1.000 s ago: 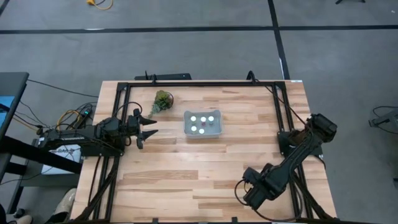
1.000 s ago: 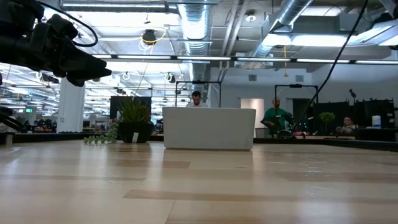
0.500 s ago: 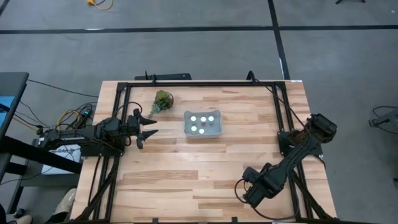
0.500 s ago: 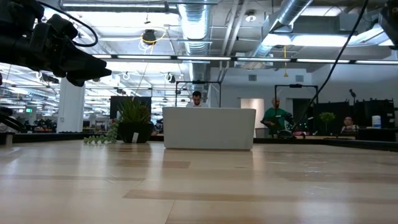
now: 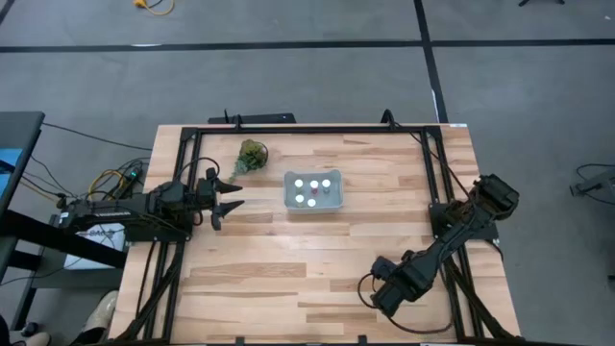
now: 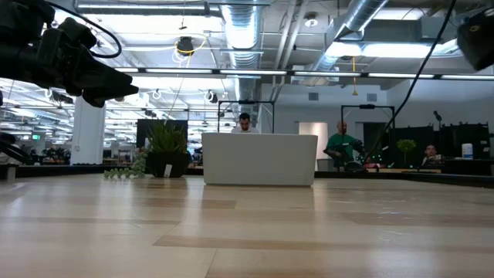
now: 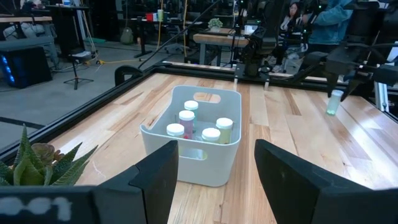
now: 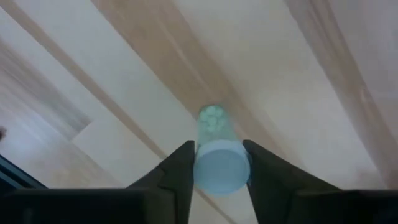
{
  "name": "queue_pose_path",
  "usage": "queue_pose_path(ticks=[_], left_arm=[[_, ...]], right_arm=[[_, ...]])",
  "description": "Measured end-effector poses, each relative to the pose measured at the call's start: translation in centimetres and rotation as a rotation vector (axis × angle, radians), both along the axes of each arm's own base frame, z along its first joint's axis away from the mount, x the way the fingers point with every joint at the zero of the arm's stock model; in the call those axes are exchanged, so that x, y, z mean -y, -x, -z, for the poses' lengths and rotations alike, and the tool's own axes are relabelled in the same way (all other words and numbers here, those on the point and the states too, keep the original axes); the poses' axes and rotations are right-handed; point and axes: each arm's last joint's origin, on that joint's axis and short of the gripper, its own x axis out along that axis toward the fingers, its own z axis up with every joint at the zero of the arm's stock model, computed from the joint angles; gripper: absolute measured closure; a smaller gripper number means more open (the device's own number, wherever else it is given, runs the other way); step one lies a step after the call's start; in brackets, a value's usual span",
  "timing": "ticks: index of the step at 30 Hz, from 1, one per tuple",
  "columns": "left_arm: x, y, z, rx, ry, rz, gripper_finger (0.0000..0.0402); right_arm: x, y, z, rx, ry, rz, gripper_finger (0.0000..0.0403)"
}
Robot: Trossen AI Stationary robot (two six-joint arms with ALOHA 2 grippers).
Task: Pick and place pill bottles into a basket
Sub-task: Put the blue pill bottle into the gray bin
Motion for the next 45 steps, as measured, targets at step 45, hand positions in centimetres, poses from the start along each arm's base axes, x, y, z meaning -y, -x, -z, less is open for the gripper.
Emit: queue_pose_path(ticks=[45], left_arm=[[0.0,0.0,0.0,-0.005,0.001,0.001,0.02]], right_arm=[[25.3,-10.9,-9.5,0.453,0.108,-0.414,0.0295]])
